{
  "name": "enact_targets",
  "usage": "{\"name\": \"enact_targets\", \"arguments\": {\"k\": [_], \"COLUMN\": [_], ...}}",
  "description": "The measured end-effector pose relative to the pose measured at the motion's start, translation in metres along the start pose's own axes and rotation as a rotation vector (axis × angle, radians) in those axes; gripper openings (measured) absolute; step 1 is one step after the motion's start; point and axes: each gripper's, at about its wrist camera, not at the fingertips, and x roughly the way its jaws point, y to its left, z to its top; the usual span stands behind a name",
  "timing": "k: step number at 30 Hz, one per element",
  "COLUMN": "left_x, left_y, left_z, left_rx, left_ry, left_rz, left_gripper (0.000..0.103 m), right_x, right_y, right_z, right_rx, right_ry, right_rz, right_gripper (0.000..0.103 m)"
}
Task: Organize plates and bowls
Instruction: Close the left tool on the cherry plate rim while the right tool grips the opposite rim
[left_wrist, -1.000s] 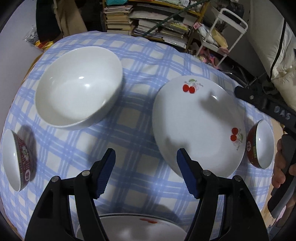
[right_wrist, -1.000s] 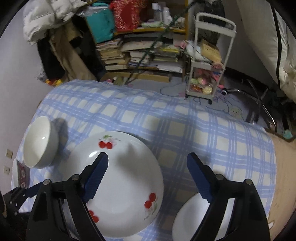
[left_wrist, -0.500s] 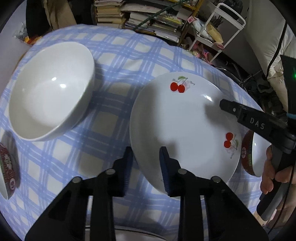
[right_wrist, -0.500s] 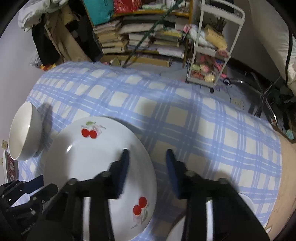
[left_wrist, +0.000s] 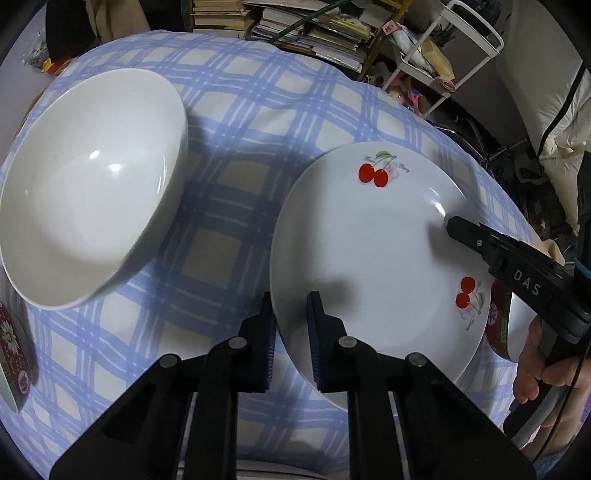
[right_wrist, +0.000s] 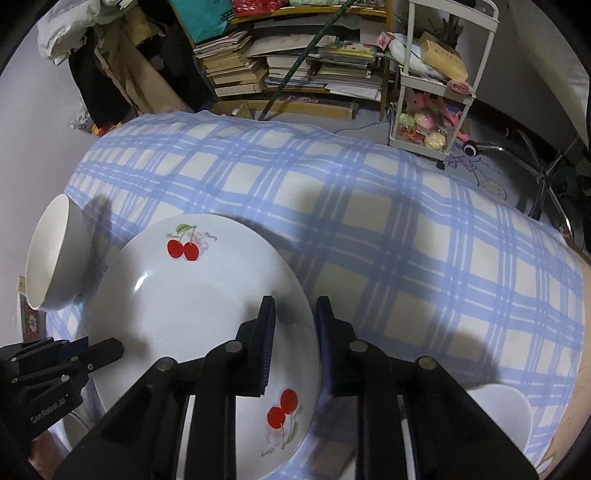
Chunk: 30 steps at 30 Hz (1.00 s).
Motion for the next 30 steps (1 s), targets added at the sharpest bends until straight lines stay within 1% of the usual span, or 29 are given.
{"name": "enact_targets", "arguments": {"k": [3,8,13,16,23,27,30], "left_x": [-0.006,-0.020,-0.039,-0.051,-0.077,-0.089,-0.097], "left_y": [-0.001,0.002,0.008,0.011,0.025,0.032,0.040], "left_z": [-0.002,-0.003,-0.009,-0.016,-0.039,-0.057,-0.070], "left_rx": [0.039,0.048,0.049,0.053,0.045,0.044,0.034], "left_ry": [-0.003,-0.014,-0.038,-0.049,-0.065,-0.080,-0.083], "left_rz": [0.015,0.028,0.012,0.009,0.005,0.026,0.024], "left_gripper": [0.016,0.016,0.016,0.016,0.016,0.016,0.016], "right_x": [-0.007,-0.015,-0.031,-0.043,-0.079,-0.088,-0.094], "right_y": [-0.001,0.010,0.023,0.028,0.048,0.061,0.072], "right_z": [-0.001,-0.005,-0.013,-0.020,-0.040,-0.053,-0.064], "right_rx": [0.008,-0.011,-0.015,-0.001,0.008,-0.006,-0.025], "right_ry": [-0.026,-0.032,-0.056,-0.073,-0.127,-0.131,-0.132], "right_rz": [0.031,0.035,0.040,0.058,0.101,0.102,0.091], "right_gripper": [0.019,0.019,0.019,0.019,0.019,0.019,0.019]}}
